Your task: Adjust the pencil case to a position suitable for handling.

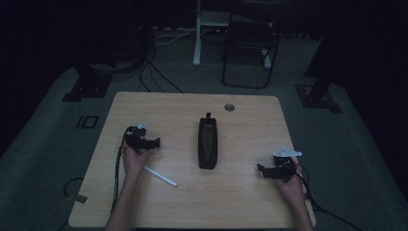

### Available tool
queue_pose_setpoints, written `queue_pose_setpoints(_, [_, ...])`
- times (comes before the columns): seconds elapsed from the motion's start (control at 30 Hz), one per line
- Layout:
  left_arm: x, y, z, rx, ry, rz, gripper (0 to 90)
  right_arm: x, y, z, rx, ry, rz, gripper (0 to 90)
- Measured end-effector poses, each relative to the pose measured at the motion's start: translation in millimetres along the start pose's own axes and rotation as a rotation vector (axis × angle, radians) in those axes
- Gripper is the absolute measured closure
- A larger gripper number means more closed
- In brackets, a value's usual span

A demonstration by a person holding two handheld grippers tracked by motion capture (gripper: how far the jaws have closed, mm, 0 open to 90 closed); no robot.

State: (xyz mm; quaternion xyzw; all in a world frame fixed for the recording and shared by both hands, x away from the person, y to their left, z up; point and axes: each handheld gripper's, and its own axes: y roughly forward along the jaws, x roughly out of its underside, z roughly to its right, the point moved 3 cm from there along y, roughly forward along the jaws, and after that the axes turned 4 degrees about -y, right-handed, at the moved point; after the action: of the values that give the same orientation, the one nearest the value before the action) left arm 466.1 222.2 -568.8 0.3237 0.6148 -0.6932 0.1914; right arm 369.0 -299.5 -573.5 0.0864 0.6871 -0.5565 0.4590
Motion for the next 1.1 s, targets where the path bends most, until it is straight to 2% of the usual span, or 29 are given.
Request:
queue_pose_setpoints(0.37, [-0.6,-0.5,0.6,-0.010,-0.009,-0.007,3.1,-0.2,0.1,-0.3,0.003,0.002,0.000,13.1])
queue_pose_setpoints(0.4, [-1.4,-4.2,0.5,-0.016,-0.019,-0.016,9.2,-0.3,0.3,-0.3,0.004,0.003,-0.001,13.1])
queue_pose_setpoints(0.53, [-2.3,-8.3,-0.6,-0.026,-0.029,-0.032,22.9,-0.4,0.3,-0.4,0.005,0.003,-0.001,13.1])
queue_pose_setpoints(0.57, [-2.3,-8.3,-0.6,-0.026,-0.029,-0.032,22.9,-0.4,0.3,-0.4,0.004,0.003,-0.001,13.1])
queue_pose_setpoints(0.6, [-2.7,-13.0,-0.7,-0.031,-0.036,-0.051,30.9,-0.4,0.3,-0.4,0.004,0.003,-0.001,13.1])
queue_pose_setpoints(0.63, [-2.7,-13.0,-0.7,-0.031,-0.036,-0.051,34.8,-0.4,0.3,-0.4,0.004,0.003,-0.001,13.1])
queue_pose_setpoints(0.77, [-2.6,-17.2,3.7,-0.024,-0.018,-0.069,40.8,-0.4,0.3,-0.4,0.004,0.003,-0.001,13.1])
queue_pose_setpoints(0.87, [-5.8,-26.5,12.7,-0.011,0.024,-0.042,42.6,-0.4,0.3,-0.4,0.004,0.004,-0.001,13.2])
queue_pose_setpoints(0.93, [-8.6,-33.4,17.4,0.005,0.027,-0.018,43.8,-0.4,0.3,-0.4,0.004,0.003,-0.001,13.2])
queue_pose_setpoints(1.0, [-11.9,-42.9,24.5,0.037,0.035,0.012,44.1,-0.3,0.3,-0.4,0.004,0.003,-0.001,13.2])
queue_pose_setpoints(1.07, [-13.0,-46.8,28.5,0.048,0.042,0.026,44.1,-0.4,0.3,-0.5,0.004,0.004,-0.001,13.2])
queue_pose_setpoints(1.1, [-14.7,-54.5,36.2,0.078,0.051,0.045,44.0,-0.3,0.4,-0.3,0.004,0.002,0.000,13.2])
